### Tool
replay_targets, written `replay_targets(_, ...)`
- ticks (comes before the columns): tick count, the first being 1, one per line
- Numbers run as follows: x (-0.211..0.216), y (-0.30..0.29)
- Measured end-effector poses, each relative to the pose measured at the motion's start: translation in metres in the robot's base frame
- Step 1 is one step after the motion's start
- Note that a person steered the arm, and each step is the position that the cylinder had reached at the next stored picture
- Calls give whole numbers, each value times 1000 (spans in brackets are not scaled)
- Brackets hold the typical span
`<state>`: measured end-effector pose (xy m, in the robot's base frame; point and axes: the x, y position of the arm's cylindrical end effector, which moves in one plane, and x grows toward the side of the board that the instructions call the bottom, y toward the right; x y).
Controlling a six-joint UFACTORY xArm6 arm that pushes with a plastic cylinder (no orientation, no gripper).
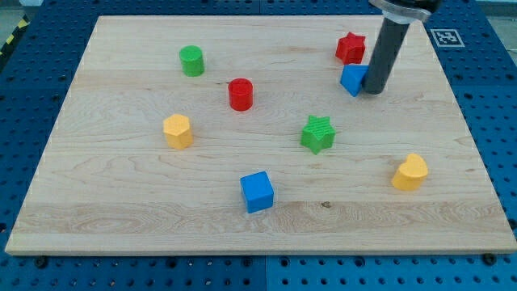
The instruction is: Move the blue triangle to the top of the red circle
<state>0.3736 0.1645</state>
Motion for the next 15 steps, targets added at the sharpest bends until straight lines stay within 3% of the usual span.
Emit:
replay_targets(3,-48,-58)
replay_targets(5,-87,-61)
replay_targets(8,-66,-54)
replay_targets(15,-52,-123)
